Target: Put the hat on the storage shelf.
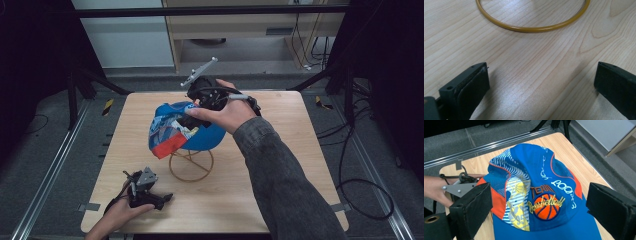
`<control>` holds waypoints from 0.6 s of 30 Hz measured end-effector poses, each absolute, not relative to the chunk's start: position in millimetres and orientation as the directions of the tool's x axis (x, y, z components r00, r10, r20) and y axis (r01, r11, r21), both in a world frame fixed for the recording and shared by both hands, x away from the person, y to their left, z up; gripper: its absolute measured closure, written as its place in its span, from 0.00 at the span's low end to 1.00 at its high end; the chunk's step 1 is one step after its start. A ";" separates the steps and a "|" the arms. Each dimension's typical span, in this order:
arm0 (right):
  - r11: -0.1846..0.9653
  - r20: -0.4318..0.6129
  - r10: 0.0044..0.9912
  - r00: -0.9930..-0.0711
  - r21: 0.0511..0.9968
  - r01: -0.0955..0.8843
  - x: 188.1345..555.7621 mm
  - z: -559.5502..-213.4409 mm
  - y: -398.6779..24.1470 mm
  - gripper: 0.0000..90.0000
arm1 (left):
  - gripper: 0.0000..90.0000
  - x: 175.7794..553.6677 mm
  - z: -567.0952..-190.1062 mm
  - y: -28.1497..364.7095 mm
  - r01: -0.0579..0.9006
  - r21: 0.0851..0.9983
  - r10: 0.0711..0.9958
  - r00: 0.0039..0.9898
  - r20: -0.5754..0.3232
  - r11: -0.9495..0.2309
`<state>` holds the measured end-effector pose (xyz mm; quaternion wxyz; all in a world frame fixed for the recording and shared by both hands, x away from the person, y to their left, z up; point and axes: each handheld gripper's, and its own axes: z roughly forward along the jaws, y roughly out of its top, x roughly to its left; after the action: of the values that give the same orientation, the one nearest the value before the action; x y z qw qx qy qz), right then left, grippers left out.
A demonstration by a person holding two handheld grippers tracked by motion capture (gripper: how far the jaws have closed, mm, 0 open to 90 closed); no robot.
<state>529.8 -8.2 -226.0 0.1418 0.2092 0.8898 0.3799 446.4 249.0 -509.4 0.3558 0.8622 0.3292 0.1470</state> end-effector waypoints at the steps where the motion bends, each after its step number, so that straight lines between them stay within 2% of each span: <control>1: 0.621 -0.097 0.483 -0.870 0.738 0.263 529.5 -225.7 -9.2 0.07 | 0.00 446.5 -509.3 249.0 0.463 0.710 0.672 0.740 0.020 -0.530; 18: 0.583 -0.101 0.538 -0.837 0.761 0.283 524.5 -227.3 -47.0 0.12 | 0.00 446.5 -509.4 248.7 0.458 0.711 0.665 0.747 0.019 -0.534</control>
<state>524.5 -47.0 -227.3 0.1628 0.2347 0.8748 0.3914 446.5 248.7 -509.4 0.3568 0.8637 0.3250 0.1453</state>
